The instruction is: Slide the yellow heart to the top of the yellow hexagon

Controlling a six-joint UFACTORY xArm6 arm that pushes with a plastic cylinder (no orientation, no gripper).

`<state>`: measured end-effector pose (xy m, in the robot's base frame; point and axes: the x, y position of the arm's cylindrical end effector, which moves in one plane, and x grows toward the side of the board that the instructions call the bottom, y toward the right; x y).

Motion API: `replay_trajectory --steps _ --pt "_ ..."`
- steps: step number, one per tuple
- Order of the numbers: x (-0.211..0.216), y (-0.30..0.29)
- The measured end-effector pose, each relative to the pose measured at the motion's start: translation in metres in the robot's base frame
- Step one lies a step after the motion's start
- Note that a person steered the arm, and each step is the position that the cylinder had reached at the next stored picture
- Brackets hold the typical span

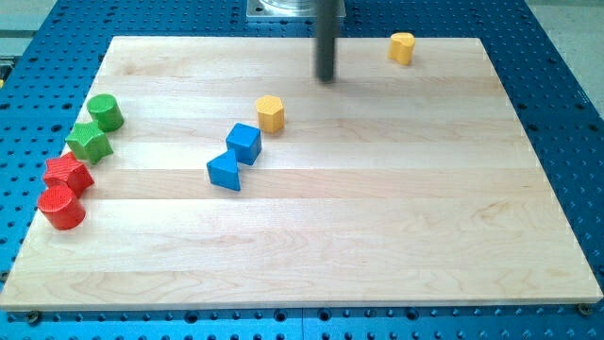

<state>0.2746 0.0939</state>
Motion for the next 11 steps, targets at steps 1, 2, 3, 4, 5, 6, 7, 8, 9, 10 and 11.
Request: replay_trajectory --steps 1,2,3,4,5,6,7,8,9,10,11 --pt "-0.003 0.095" --pt "-0.055 0.135" --pt "-0.061 0.088" --pt "-0.035 0.001" --pt "-0.008 -0.059" --pt "0.037 -0.105" --pt "-0.007 -0.094" --pt "-0.012 -0.138" --pt "-0.003 -0.151" --pt "0.005 -0.143" --pt "0.005 -0.142"
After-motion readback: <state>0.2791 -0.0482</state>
